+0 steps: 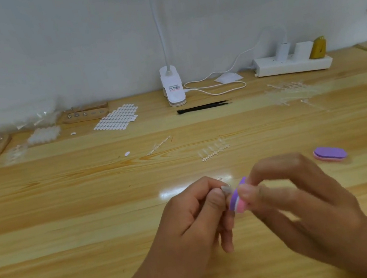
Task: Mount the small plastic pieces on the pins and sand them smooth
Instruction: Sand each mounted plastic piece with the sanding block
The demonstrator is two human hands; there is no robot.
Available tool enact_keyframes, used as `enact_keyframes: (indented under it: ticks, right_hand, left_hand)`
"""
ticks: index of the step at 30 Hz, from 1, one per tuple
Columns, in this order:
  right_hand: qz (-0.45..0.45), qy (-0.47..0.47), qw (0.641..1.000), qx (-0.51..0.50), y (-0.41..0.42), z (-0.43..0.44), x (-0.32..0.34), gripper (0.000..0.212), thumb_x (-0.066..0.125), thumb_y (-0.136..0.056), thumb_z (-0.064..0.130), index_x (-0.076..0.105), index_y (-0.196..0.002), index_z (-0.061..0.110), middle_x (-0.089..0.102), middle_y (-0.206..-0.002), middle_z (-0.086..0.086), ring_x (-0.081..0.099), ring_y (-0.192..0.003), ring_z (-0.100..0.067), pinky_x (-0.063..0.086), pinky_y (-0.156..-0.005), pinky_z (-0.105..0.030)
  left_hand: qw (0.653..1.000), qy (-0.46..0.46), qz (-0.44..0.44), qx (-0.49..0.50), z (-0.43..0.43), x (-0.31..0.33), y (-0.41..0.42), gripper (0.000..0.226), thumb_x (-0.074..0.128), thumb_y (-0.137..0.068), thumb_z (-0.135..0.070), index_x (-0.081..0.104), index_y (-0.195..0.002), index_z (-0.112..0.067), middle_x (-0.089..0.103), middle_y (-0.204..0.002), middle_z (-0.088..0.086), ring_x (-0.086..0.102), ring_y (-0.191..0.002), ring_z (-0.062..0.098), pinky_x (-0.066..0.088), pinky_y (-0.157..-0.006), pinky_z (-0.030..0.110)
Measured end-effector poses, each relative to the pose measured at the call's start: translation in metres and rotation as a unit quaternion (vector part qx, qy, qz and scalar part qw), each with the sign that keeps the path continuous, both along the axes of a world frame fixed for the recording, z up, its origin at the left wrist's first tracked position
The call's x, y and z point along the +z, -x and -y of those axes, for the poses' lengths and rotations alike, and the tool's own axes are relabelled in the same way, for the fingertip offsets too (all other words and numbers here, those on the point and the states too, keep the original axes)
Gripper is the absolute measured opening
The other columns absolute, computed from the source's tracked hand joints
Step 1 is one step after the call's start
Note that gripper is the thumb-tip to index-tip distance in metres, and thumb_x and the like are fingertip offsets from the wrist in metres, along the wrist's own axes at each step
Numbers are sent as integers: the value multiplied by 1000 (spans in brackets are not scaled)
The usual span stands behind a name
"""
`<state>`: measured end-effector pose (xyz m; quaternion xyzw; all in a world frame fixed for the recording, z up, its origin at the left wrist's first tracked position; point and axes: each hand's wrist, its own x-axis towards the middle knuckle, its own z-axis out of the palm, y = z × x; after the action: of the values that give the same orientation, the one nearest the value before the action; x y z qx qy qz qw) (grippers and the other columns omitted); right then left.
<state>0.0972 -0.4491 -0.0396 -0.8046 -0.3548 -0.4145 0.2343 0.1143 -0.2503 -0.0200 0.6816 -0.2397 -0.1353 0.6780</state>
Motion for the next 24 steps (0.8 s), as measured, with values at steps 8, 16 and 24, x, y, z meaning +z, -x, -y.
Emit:
enact_keyframes:
  ticks: [8,16,24]
  right_hand:
    - [-22,-23,999,19,1,-1,3,39,68,-91,-1,61,-126,14,56,-112,-3,59,-90,-12,45,-79,-19]
    - [-27,-27,999,0,-2,6,8,22,61,-97,10,56,-119,10,56,-109,-3,57,-101,-10,43,-90,-16]
    - [-29,3,1000,-5,-3,11,9,22,59,-98,11,56,-120,9,58,-106,-6,58,-98,-16,45,-88,-20]
  left_hand:
    - [993,26,-97,-58,-1,7,-3,27,43,-93,-25,60,-73,-18,39,-56,-6,47,-37,14,38,-47,21]
    - [986,36,-127,-105,-3,7,-3,25,41,-93,-26,55,-74,-17,36,-60,-4,44,-36,13,37,-47,19]
    - [980,32,-133,-147,-5,6,-3,26,39,-96,-26,54,-76,-19,38,-60,-8,45,-36,10,36,-47,16]
